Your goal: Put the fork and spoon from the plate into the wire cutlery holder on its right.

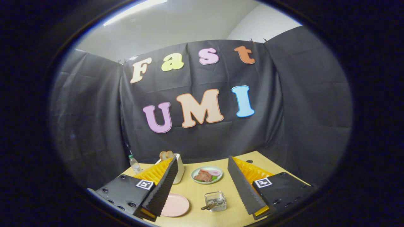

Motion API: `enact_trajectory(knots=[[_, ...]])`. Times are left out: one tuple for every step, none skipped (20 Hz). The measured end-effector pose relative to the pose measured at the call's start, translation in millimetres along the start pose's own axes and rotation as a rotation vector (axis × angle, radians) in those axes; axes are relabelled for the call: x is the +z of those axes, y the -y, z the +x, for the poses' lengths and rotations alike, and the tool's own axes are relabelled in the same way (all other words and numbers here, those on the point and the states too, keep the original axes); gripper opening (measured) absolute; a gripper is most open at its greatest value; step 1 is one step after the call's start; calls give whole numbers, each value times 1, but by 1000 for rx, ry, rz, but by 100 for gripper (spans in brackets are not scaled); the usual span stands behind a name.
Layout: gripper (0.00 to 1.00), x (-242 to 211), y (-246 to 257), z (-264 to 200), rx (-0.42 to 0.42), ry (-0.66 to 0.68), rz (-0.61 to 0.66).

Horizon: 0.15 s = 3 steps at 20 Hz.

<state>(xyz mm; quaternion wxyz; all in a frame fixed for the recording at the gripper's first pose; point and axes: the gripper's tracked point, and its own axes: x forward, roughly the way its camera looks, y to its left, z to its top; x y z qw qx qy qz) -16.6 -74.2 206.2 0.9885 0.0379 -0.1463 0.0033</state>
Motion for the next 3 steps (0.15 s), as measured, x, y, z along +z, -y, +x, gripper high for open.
enact_trajectory(knots=[[99,0,0,-1,4,0,1],[99,1,1,-2,7,1,0],[99,2,2,-3,10,3,-3]])
